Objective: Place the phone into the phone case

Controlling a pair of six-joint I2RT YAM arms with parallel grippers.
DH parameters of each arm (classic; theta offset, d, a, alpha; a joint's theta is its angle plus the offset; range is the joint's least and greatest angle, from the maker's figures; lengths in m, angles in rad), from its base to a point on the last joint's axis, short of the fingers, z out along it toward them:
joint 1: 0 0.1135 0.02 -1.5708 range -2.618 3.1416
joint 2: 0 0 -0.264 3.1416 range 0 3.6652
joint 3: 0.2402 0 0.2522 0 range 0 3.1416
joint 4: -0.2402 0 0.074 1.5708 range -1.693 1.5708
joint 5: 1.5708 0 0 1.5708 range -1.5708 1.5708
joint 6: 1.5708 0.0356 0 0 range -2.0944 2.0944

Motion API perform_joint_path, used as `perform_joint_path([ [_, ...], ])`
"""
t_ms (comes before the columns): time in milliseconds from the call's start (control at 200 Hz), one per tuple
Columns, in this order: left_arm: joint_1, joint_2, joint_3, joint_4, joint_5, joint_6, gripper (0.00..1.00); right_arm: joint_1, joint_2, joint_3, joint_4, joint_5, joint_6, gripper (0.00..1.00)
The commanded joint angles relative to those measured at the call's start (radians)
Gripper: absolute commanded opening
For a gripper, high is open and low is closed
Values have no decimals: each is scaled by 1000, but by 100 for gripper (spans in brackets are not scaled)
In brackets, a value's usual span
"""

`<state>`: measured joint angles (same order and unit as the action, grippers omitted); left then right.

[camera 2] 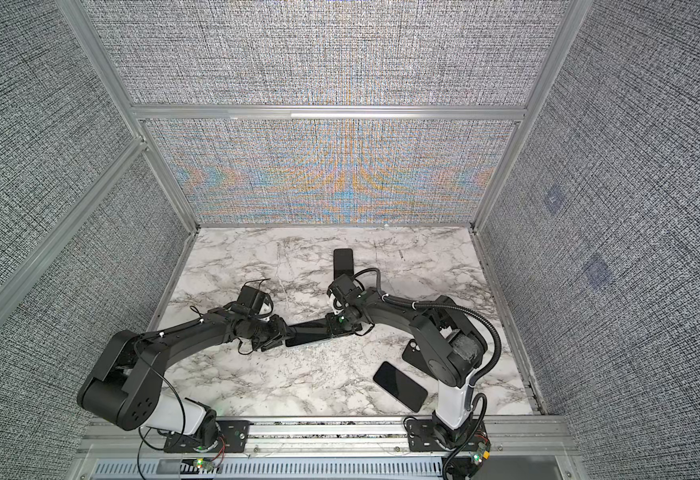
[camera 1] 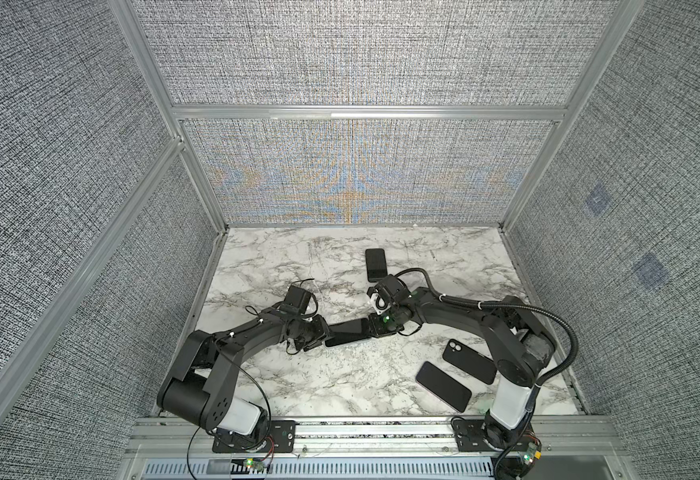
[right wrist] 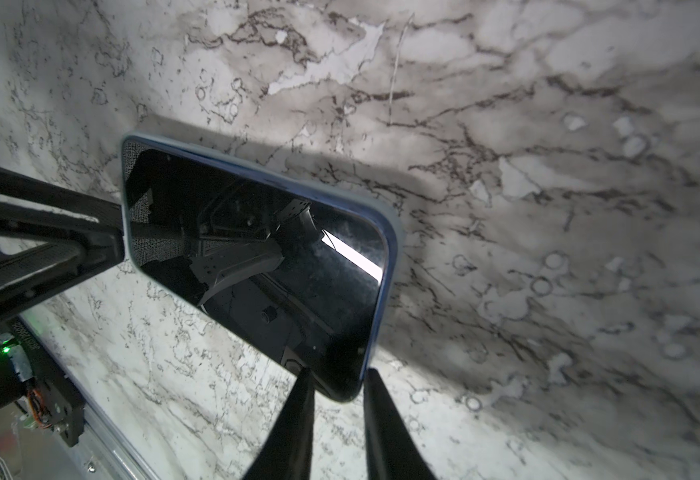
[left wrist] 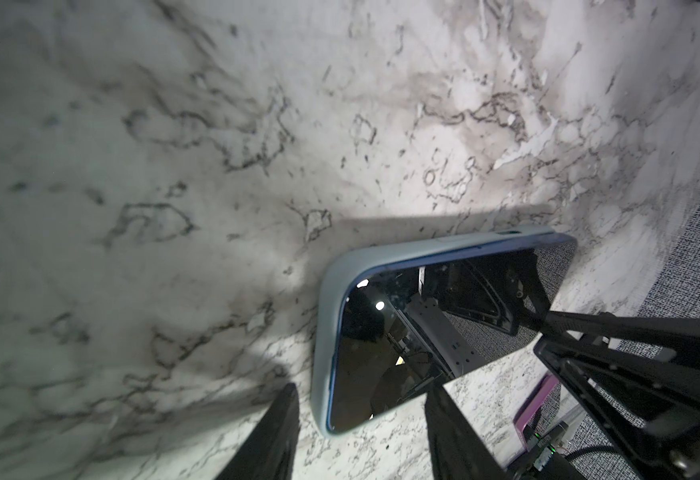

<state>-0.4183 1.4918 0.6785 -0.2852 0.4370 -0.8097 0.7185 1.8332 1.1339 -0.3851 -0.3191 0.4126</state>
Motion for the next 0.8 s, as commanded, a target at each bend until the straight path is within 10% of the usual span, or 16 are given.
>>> perform_joint_path([
  [0, 0, 7, 6, 19, 0, 18, 51, 0, 1, -6, 11, -20, 11, 24],
  [795, -1, 53, -13, 94, 35, 4, 44, 0, 14, -28, 56, -79, 42, 17],
])
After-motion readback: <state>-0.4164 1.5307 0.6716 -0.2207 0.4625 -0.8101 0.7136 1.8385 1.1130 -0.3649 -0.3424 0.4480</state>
